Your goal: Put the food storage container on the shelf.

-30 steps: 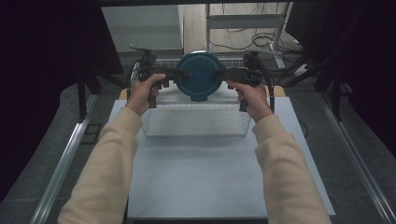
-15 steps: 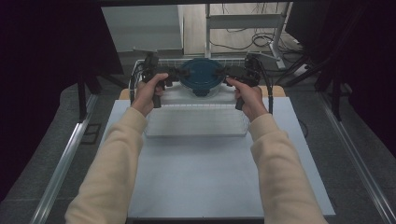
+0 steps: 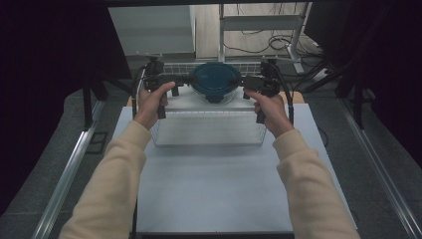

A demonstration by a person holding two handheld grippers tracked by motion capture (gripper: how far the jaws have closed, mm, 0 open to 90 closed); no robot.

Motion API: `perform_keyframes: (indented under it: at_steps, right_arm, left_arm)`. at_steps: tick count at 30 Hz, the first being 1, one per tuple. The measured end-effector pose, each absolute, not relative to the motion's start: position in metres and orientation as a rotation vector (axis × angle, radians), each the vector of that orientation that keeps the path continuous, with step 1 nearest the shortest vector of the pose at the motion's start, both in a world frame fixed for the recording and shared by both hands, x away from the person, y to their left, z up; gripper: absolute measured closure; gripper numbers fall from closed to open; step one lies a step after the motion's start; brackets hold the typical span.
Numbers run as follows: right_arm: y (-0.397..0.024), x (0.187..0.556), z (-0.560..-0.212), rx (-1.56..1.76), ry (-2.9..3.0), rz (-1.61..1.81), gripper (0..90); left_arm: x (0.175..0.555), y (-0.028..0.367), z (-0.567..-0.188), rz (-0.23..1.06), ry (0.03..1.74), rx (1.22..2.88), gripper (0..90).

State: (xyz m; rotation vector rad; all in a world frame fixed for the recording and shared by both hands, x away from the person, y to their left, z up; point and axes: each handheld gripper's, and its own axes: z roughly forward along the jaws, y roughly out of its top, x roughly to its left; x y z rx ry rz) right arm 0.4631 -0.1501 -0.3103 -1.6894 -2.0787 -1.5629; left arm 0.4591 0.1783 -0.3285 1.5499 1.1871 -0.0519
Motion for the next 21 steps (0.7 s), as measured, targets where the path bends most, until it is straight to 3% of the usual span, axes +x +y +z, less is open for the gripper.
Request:
perform_keyframes:
  at_steps: [8, 21]
  right_arm:
    - [-0.17, 0.415, -0.305, -1.483, -2.29, -1.693, 12.4]
    - [-0.207, 0.347, -0.344, -1.325, -2.506, -1.783, 15.0]
  left_arm:
    - [0.404, 0.19, -0.327, 0.046, 1.083, 1.589, 21.2]
    - [0.326, 0.189, -0.369, 0.141, 0.981, 1.723, 21.9]
